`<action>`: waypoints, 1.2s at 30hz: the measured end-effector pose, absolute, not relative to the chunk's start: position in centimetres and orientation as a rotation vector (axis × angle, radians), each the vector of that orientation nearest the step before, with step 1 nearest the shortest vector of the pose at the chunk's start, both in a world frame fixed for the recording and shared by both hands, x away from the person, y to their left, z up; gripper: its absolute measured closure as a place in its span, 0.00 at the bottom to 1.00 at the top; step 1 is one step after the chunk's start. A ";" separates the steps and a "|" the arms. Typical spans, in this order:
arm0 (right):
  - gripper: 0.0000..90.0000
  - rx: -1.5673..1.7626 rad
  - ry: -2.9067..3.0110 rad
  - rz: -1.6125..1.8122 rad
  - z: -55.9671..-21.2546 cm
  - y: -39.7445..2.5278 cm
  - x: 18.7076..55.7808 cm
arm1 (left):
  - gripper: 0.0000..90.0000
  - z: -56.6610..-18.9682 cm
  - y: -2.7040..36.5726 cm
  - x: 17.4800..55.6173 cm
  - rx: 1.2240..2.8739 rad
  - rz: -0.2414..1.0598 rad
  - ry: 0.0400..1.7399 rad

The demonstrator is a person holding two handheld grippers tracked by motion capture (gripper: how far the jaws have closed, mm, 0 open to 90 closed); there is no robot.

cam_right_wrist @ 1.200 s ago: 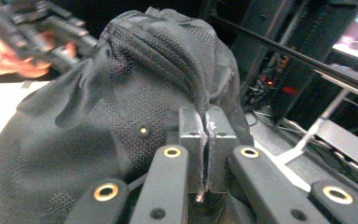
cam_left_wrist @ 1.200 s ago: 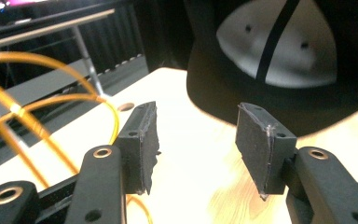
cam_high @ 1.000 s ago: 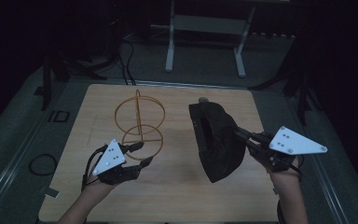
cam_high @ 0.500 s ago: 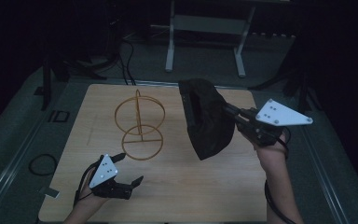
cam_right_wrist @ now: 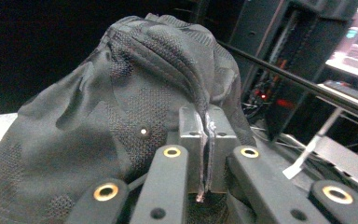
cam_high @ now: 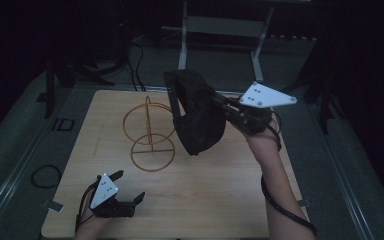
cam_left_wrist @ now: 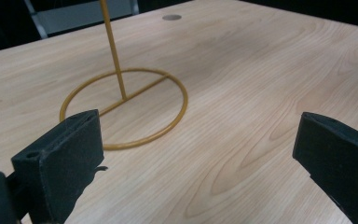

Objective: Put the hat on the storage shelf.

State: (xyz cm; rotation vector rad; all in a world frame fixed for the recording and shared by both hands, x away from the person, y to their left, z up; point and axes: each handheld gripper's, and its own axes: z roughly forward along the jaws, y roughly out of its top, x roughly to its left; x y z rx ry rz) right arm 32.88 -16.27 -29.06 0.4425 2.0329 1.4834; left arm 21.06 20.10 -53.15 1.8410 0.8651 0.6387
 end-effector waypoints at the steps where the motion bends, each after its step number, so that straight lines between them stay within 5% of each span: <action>1: 0.98 0.438 2.049 1.475 -29.0 -15.4 33.3 | 0.02 -53.2 20.1 21.1 1.842 0.638 0.867; 36: 0.97 0.459 2.338 1.318 -33.2 -2.5 39.3 | 0.03 -54.1 21.4 21.2 1.800 0.644 0.900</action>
